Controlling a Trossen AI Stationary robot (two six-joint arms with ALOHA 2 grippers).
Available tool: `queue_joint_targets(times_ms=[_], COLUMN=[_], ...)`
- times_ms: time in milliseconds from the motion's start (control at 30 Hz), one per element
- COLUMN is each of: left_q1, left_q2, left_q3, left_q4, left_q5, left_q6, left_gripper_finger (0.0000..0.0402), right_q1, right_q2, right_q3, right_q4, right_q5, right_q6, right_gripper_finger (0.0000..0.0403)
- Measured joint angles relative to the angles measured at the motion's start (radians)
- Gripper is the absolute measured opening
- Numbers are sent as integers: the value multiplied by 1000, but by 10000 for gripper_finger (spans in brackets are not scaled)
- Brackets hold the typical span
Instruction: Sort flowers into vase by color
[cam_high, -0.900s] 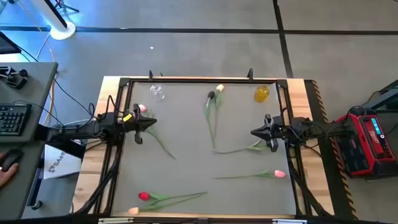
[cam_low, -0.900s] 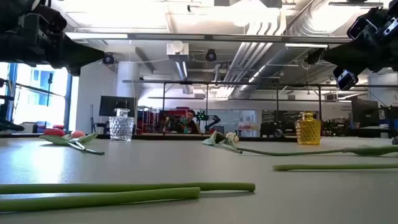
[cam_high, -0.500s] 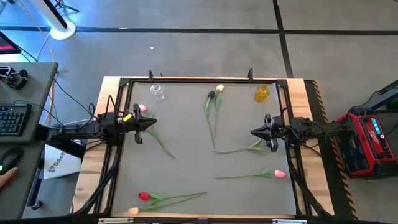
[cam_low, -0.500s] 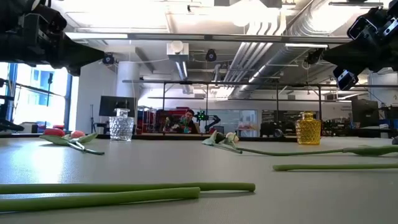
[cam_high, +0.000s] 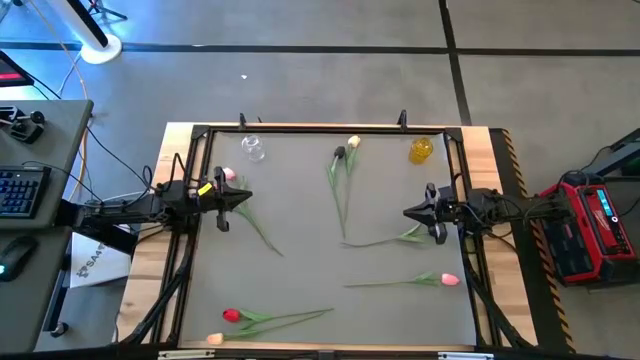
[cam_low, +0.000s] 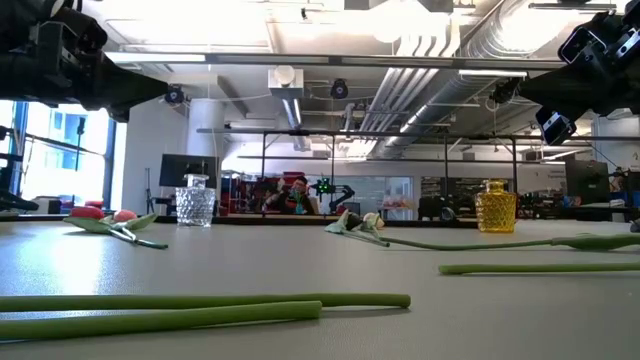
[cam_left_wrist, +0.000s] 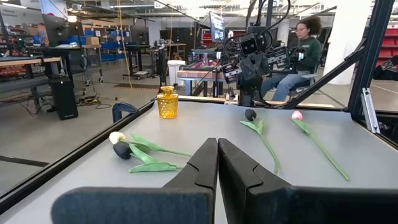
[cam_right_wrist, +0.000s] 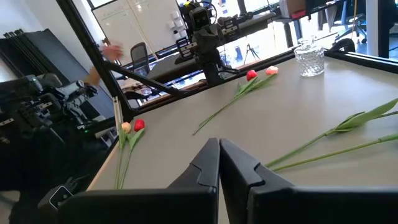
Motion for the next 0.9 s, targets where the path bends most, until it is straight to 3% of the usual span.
queue_joint_targets(times_ms=[533,800,900], left_q1=[0,0,0], left_q2=[0,0,0], left_q3=[0,0,0], left_q4=[0,0,0], left_q5=[0,0,0], left_q6=[0,0,0], left_gripper_finger=[0,0,0], right_q1=[0,0,0], right_q2=[0,0,1], right_q3=[0,0,0], right_q4=[0,36,79], right_q5=[0,56,65], right_q6=[-4,-360,-310], right_gripper_finger=[0,0,0])
